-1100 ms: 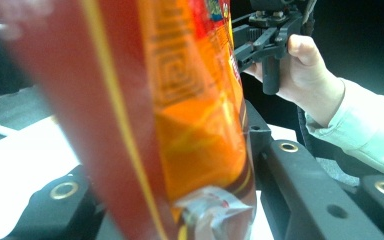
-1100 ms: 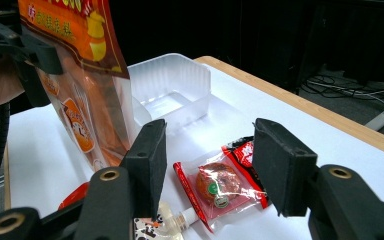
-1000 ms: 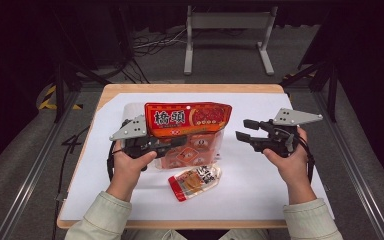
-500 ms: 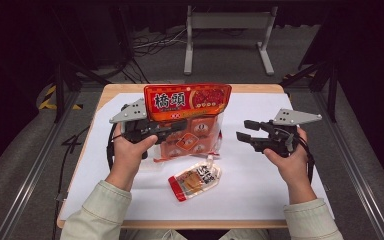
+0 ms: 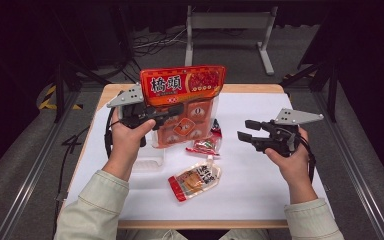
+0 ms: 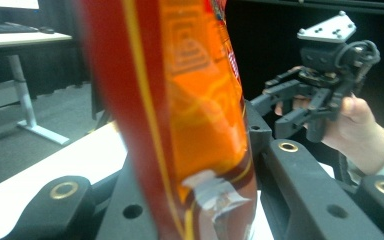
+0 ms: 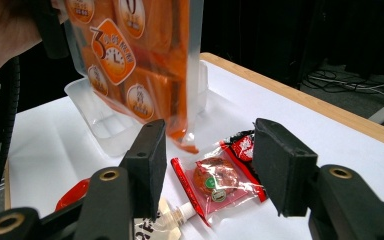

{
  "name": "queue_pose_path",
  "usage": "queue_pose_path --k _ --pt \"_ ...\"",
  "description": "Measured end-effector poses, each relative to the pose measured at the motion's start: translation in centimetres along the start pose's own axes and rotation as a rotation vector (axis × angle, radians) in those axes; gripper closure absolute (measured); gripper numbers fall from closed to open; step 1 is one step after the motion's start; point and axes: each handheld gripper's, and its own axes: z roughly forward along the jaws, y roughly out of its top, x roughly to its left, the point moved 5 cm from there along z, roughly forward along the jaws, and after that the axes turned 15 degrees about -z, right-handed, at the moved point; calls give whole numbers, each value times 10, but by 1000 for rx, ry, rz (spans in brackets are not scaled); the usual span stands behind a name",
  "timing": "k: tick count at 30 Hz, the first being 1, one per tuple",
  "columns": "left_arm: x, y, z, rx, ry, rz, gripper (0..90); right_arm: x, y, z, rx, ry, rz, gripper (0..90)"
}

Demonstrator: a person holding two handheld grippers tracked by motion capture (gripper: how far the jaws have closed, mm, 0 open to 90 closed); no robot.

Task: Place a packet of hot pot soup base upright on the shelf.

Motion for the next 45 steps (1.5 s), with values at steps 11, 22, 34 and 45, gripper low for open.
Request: queue_pose_path --k 11,22,34,45 --pt "27 10 -7 -23 99 9 716 -3 -4 -1 -11 11 27 477" --pt "50 13 -13 -50 163 1 716 -5 -7 -4 -7 1 30 477" --pt "69 12 -25 -76 220 -23 716 -7 -10 -4 1 3 44 472" --pt "88 11 -34 -109 275 -50 716 -7 -13 -5 5 16 52 464"
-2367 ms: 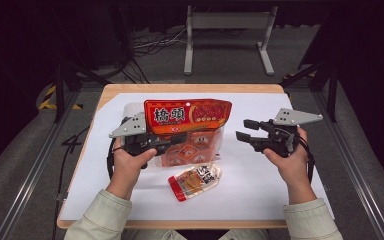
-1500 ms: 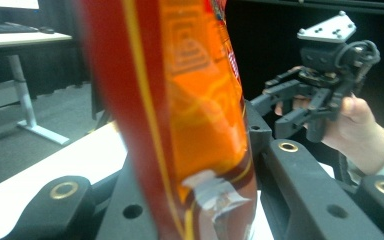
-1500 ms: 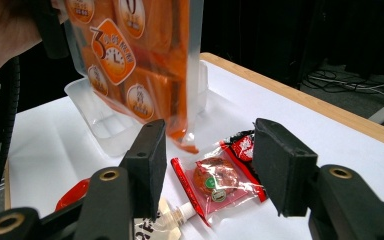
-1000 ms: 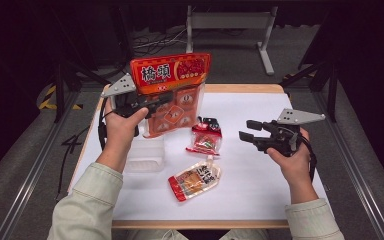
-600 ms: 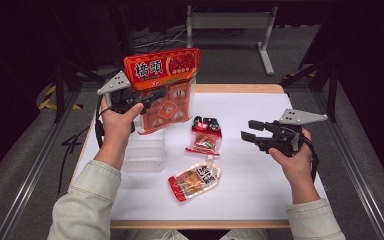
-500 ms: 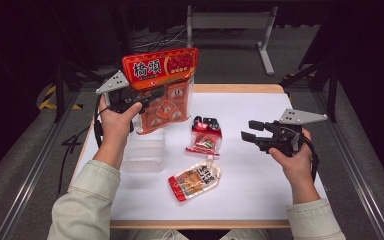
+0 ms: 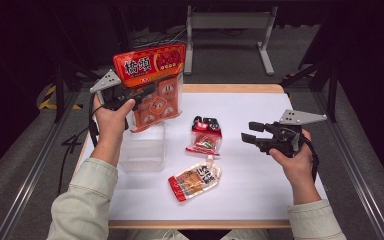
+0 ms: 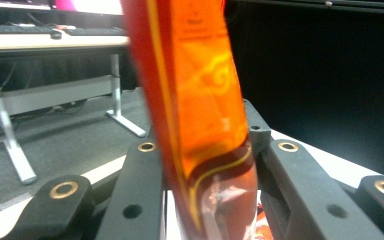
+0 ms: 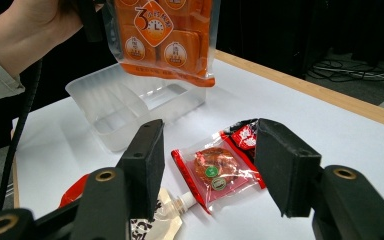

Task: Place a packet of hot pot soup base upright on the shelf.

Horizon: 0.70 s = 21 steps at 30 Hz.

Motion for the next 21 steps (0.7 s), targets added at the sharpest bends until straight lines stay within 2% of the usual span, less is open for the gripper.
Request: queue_pose_path --k 5,12,13,15,21 --pt "10 -1 -4 -6 29 11 716 0 -2 0 4 10 5 457" --pt "18 -1 -12 -26 63 3 716 0 -4 0 11 11 10 455" --pt "20 0 -14 -21 93 12 716 0 -4 1 11 14 12 454" --pt "22 0 -15 -22 99 10 716 1 -4 2 13 17 14 454" --pt "28 0 -21 -57 120 -18 716 1 -5 3 14 21 14 453"
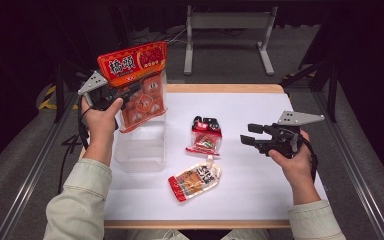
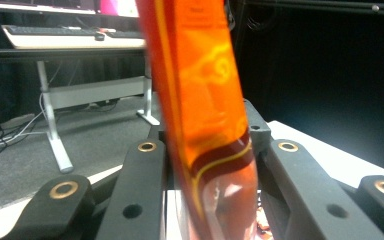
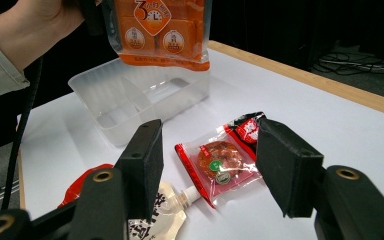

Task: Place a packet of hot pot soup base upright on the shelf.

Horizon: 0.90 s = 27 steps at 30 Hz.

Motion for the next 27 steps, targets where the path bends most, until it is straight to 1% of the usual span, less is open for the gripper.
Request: queue_pose_path --k 5,6,9,14,17,18,19,21,24,27 --pt "0 -3 3 11 11 4 716 1 0 1 1 6 0 454" --pt "0 -5 4 15 13 -4 716 1 0 1 1 6 0 453" --pt "2 -9 7 18 17 -8 716 1 0 1 1 7 0 454" --pt "6 -13 8 16 27 -24 716 0 -1 2 4 13 2 454" --pt "8 -16 6 36 29 -8 716 1 -2 2 6 13 2 453" --pt "8 -19 5 49 31 6 716 1 -2 2 6 14 2 452" --pt "9 -20 4 52 34 15 715 1 -2 2 7 13 3 451" --pt "10 -22 2 52 28 8 715 0 -2 2 9 11 4 451" --pt "12 -23 0 54 29 8 714 0 -3 3 9 12 7 451" --pt "14 -27 -3 66 35 8 714 2 -2 5 12 19 2 450"
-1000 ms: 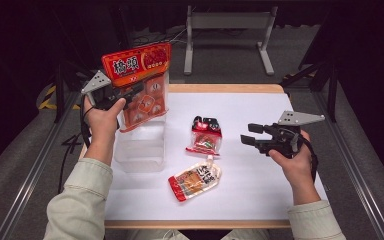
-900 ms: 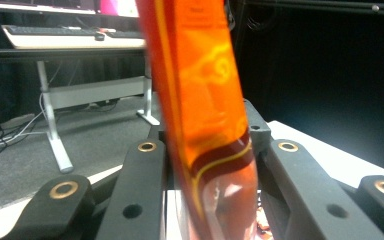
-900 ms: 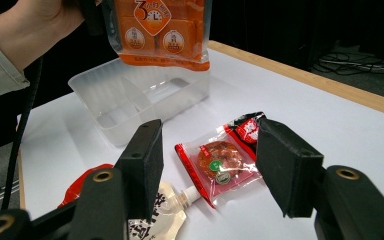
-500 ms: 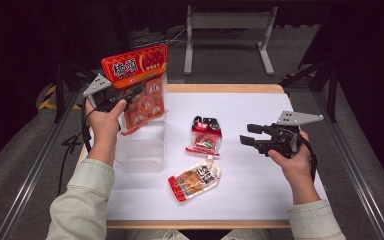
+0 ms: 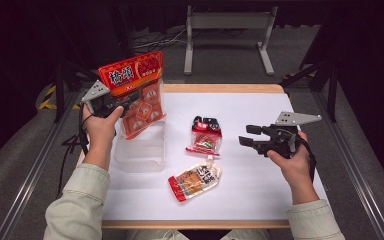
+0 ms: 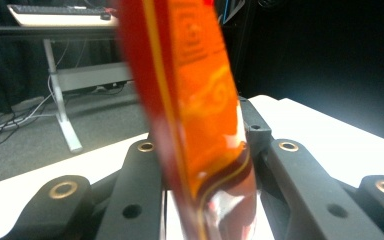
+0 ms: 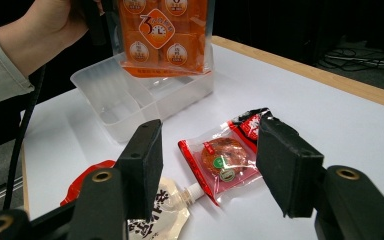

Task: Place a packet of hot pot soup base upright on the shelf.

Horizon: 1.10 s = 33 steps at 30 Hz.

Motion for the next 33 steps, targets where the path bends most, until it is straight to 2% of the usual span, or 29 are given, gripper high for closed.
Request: queue_pose_path --k 3,6,9,13,15,18,20,23,25,27,30,33 --pt "0 -2 -1 14 6 10 714 0 0 1 2 1 0 450" --pt "-2 -12 2 101 55 60 714 1 0 1 2 3 1 450" --pt "-5 -18 8 106 38 65 713 1 0 2 4 5 -3 450" --pt "-11 -24 15 154 39 94 710 1 0 1 5 2 -1 450" --pt "-12 -24 15 157 34 94 708 0 0 1 5 2 -1 450" --pt "-9 -26 13 171 25 63 706 0 -1 1 7 2 0 450" --pt "-5 -27 11 174 19 24 704 1 -1 1 8 3 -1 450" --pt "-1 -29 8 174 17 -14 705 1 -1 2 7 4 -2 450" --pt "1 -30 7 183 12 -24 706 2 -1 3 11 5 -1 449" --pt "5 -33 4 218 30 -26 707 2 -1 4 12 6 -2 448" --pt "13 -36 -1 211 18 -61 707 2 -1 4 13 7 -1 448" --pt "13 -38 -3 224 17 -57 708 2 -2 5 14 9 2 447"
